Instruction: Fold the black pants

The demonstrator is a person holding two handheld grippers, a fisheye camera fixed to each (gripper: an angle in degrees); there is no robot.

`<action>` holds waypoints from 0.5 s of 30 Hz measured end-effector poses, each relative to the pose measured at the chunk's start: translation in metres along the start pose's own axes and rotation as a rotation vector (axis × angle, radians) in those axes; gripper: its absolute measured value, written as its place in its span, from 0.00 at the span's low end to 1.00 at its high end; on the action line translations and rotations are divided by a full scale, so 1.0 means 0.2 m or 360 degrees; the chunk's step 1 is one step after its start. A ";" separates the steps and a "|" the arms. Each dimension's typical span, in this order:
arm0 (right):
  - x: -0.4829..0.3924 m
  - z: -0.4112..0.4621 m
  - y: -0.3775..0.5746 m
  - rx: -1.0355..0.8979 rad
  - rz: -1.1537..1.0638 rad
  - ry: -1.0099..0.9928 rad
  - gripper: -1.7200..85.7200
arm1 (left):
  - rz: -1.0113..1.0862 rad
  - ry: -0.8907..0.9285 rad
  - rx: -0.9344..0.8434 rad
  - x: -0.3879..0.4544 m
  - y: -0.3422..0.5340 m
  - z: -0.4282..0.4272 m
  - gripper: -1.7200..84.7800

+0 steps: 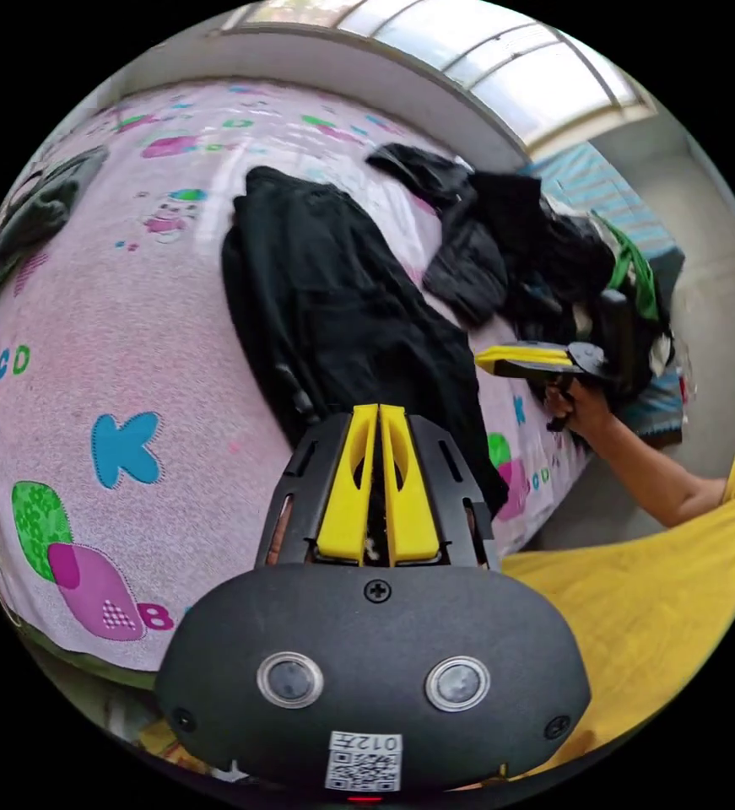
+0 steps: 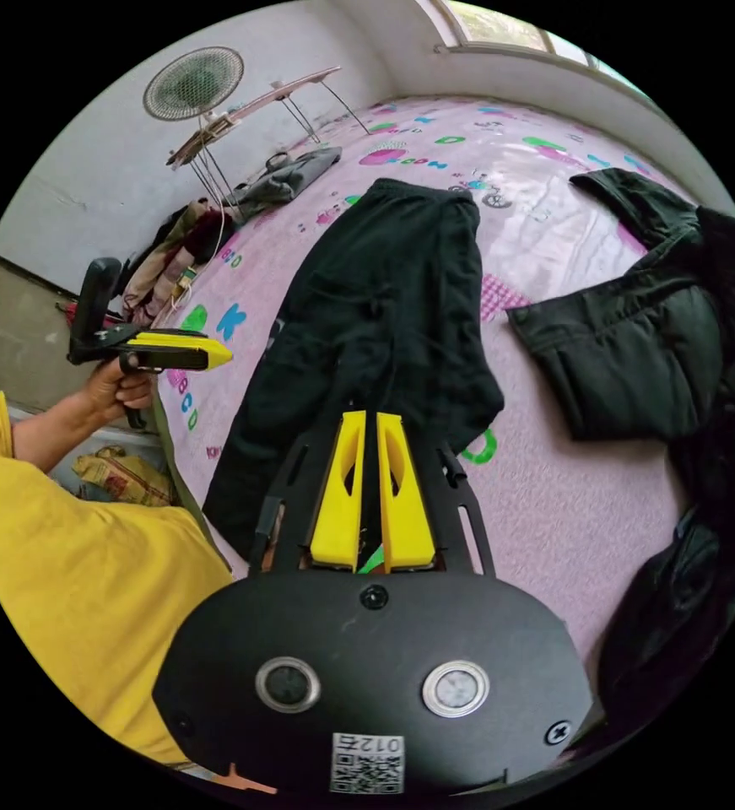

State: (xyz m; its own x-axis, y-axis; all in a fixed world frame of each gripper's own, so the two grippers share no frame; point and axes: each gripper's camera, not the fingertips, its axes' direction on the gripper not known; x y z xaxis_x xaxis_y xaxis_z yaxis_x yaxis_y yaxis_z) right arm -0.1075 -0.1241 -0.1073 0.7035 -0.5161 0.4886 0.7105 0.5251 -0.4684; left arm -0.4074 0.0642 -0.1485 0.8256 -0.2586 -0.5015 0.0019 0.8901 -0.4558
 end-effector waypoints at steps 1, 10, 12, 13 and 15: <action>-0.03 0.02 0.02 -0.0004 0.0000 0.0012 0.04 | 0.0019 -0.0069 -0.0034 0.08 0.04 0.05 0.02; -0.27 0.19 0.08 -0.0098 -0.0116 0.0132 0.05 | 0.0152 -0.0488 -0.0185 0.39 0.24 0.25 0.02; -0.30 0.24 0.07 -0.0167 -0.0128 0.0206 0.05 | 0.0139 -0.0492 -0.0202 0.39 0.27 0.27 0.02; -0.30 0.25 0.07 -0.0175 -0.0133 0.0217 0.05 | 0.0152 -0.0487 -0.0199 0.39 0.29 0.27 0.02; -0.33 0.25 0.06 -0.0178 -0.0157 0.0258 0.05 | 0.0156 -0.0481 -0.0214 0.39 0.32 0.27 0.02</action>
State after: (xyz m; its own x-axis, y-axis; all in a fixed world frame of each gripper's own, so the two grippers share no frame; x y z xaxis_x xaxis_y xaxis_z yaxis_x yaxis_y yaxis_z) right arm -0.1452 -0.0491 -0.1077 0.6173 -0.6681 0.4155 0.7669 0.3931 -0.5072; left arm -0.3122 0.1208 -0.1758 0.9481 -0.0338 -0.3162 -0.1431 0.8426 -0.5191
